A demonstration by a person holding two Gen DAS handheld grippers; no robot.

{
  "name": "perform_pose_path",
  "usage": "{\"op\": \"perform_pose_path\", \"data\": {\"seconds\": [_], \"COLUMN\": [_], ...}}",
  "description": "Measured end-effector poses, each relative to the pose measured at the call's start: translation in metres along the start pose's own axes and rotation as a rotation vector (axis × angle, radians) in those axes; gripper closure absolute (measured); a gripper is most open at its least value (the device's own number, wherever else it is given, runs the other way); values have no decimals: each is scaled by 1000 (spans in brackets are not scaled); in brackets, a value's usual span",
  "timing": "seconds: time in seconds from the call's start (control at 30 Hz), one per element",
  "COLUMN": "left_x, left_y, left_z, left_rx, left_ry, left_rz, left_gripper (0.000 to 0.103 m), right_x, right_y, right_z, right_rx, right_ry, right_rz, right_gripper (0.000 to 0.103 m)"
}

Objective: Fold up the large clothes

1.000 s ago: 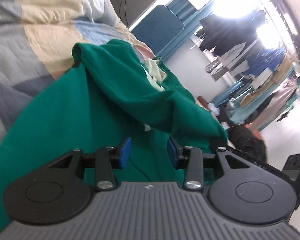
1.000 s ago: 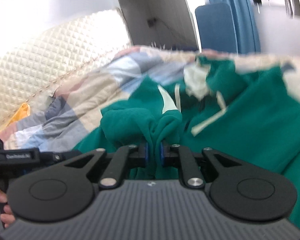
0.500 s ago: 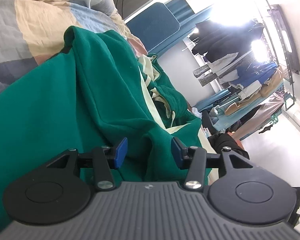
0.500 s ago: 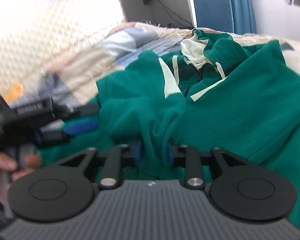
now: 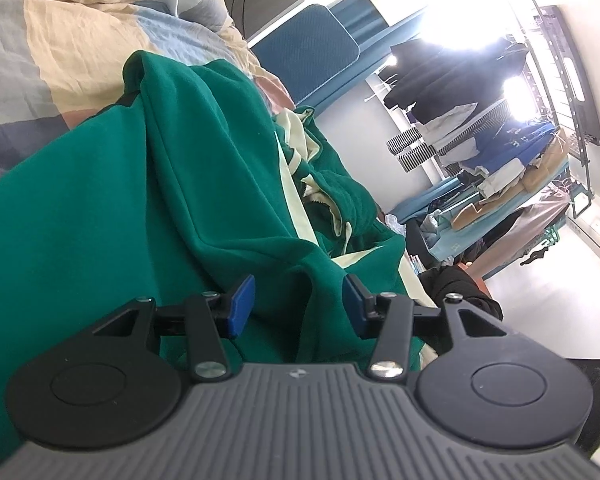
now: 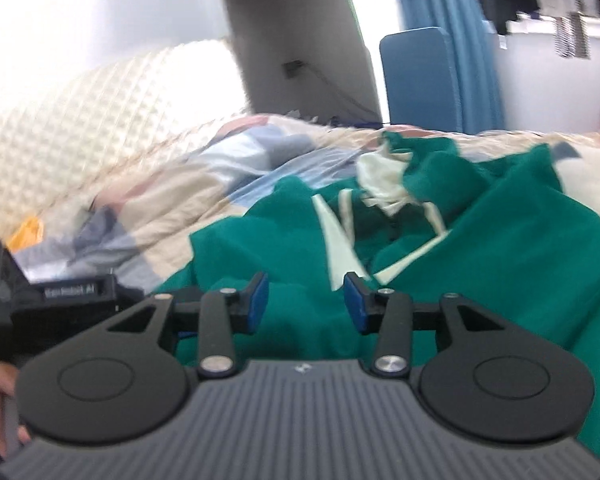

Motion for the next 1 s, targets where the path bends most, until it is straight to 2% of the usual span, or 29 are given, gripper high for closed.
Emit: {"op": "perform_pose_path", "data": {"seconds": [0.07,0.2,0.27,0.43,0.5,0.57,0.63,0.7,0.77,0.8,0.9,1.0], "left_x": [0,1,2,6,5,3,9,18,35,43,65,77], "left_y": [-1,-2,-2,-1,4,13,21,26,25,23,12,-2], "left_z": [0,0,0,1,-3,-10,-15,-17,-16,-14,-5,4], "left_rx": [-5,-4,1,31,67,100,126,173,199,200,227,251], "left_ry": [3,1,-4,-8,26,55,42,26,-9,-34,-105,-178], "left_rz": [-1,-5,-8,-13,-48,-10,30,35,34,33,-50,-157], "left_gripper": [49,49,49,49,50,50,50,51,57,64,77,79], "right_x": [13,39,45,42,41,40,37,35,33,31,25,15], "right_y": [-4,-10,-11,-11,-12,-13,-14,-14,-14,-14,-11,-4], "right_z": [5,29,39,41,42,41,40,39,38,37,33,28], "right_rx": [-24,-62,-54,-28,-35,-31,-33,-32,-28,-25,-10,22], "right_ry": [-36,-188,-226,-263,-263,-261,-259,-257,-257,-254,-243,-223], "right_rz": [-2,-22,-24,-43,-37,-33,-32,-32,-30,-29,-39,-50], "right_gripper": [69,71,71,71,71,71,71,71,71,71,70,69]}}
Point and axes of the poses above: each gripper's, at about its wrist camera, not at the fingertips, and x roughly the way its jaws point, y to its right, z to its underside, the point moved 4 cm from there along x, roughly the way its jaws point, and after that the axes turned 5 degrees about z, right-handed, at the moved point
